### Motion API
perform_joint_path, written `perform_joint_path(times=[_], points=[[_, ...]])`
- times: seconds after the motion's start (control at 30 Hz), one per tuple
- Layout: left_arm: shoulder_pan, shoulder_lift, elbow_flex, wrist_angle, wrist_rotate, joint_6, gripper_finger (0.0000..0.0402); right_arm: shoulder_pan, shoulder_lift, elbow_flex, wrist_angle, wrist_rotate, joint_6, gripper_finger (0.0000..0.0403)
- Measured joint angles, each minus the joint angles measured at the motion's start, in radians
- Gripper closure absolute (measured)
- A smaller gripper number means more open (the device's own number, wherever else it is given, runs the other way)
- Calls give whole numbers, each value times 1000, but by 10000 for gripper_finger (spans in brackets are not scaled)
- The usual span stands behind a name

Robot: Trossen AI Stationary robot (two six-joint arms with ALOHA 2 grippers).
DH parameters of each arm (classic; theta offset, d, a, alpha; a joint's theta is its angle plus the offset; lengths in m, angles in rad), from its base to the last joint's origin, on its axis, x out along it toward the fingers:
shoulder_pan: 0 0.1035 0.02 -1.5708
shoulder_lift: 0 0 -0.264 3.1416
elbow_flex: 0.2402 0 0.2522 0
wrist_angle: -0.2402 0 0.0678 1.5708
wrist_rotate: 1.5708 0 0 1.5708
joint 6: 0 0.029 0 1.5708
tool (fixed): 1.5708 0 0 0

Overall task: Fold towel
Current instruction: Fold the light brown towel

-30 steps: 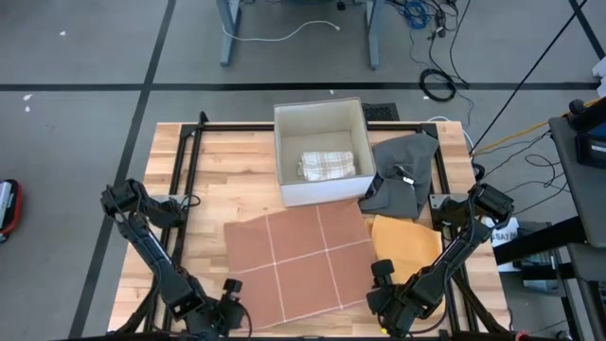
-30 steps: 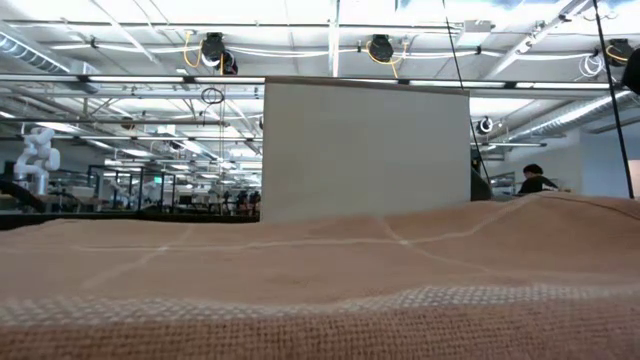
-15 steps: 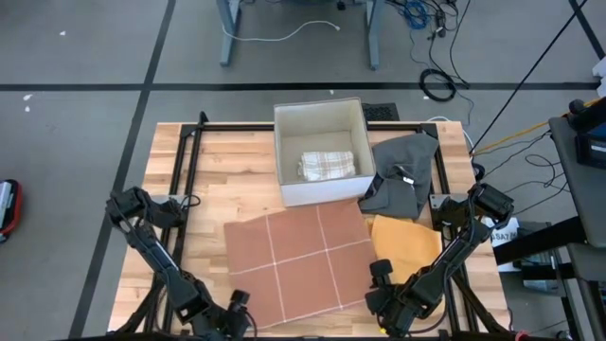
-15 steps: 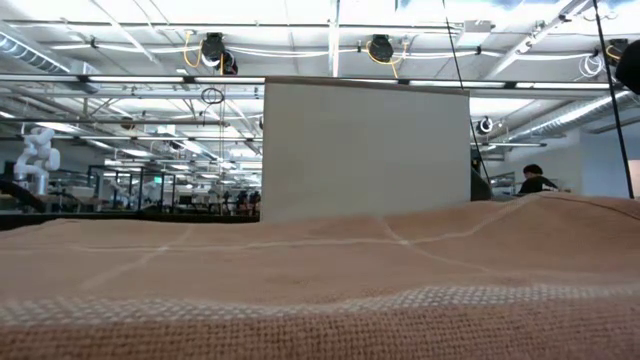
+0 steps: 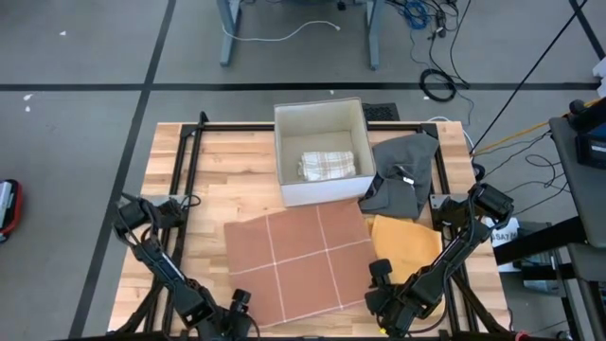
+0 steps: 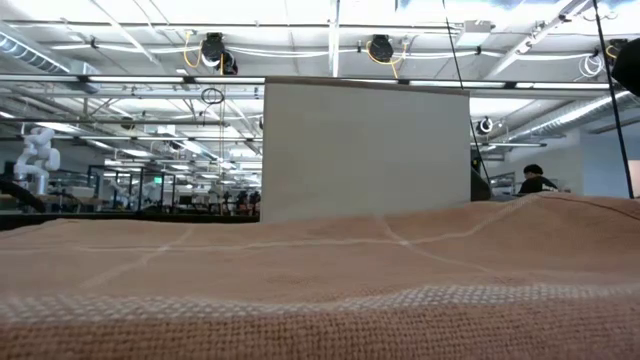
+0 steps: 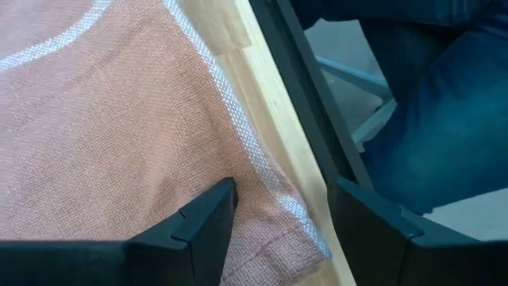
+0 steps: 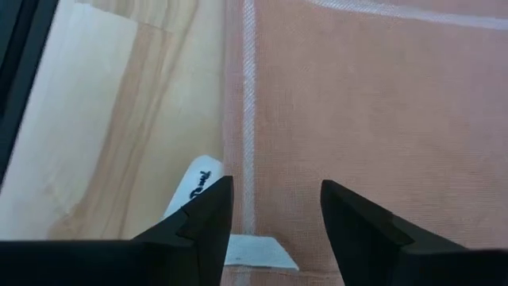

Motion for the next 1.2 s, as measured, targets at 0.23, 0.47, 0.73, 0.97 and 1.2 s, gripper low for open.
perform_joint_path(times=[0.23, 0.47, 0.73, 0.97, 1.2], points=[[2, 5, 1, -67, -58, -6, 274, 0, 0, 0, 9, 17, 0, 225], [8, 5, 0, -195, -70, -57, 367, 1, 0, 0, 10, 16, -4, 225], [6, -8, 0, -249, -42, -51, 397, 1, 0, 0, 3, 41, -19, 225], [4, -18, -2, -262, -37, -50, 399, 0, 0, -1, 16, 38, -4, 225], [3, -18, -2, -262, -37, -50, 400, 0, 0, 0, 99, 14, -17, 225]])
